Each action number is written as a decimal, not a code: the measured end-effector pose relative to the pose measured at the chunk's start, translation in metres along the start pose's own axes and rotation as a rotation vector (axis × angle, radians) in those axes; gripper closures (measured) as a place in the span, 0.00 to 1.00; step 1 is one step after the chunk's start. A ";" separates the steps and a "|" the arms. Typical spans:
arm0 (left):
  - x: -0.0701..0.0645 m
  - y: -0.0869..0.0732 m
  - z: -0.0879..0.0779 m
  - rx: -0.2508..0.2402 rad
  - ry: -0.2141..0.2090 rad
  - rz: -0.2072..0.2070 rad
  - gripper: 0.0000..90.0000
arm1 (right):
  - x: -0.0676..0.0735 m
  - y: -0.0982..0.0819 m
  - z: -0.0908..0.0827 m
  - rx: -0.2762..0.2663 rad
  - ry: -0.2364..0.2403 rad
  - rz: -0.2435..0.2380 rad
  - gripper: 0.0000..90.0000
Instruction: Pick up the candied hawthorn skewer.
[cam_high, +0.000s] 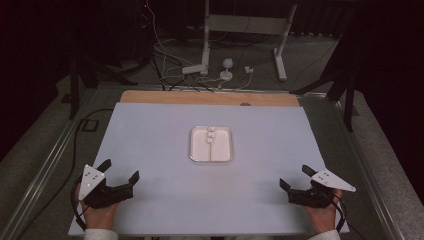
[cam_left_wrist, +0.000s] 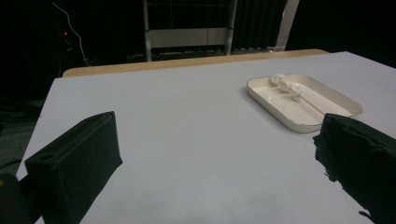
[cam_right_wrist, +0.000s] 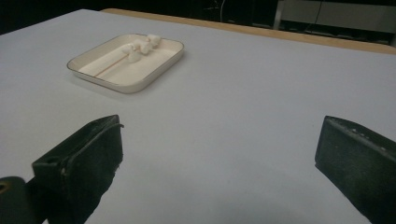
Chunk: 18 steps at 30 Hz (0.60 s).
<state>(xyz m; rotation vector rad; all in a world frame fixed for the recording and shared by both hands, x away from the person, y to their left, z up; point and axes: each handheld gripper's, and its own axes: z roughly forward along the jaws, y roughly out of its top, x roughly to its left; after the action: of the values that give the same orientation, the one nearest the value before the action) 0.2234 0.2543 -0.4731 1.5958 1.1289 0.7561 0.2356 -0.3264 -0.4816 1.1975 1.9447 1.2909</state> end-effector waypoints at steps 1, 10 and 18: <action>0.000 0.000 0.000 0.002 0.002 0.001 0.01 | 0.001 0.000 -0.001 0.000 -0.001 -0.001 0.01; 0.000 0.003 0.002 0.014 0.034 -0.008 0.01 | 0.003 0.000 -0.001 -0.007 -0.018 -0.002 0.00; -0.006 0.021 0.010 0.032 0.014 0.011 0.01 | 0.004 -0.002 0.001 0.004 -0.023 0.002 0.00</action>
<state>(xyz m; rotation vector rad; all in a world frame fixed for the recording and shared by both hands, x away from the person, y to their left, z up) 0.2364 0.2436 -0.4561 1.6271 1.1479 0.7607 0.2341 -0.3230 -0.4835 1.2111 1.9313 1.2700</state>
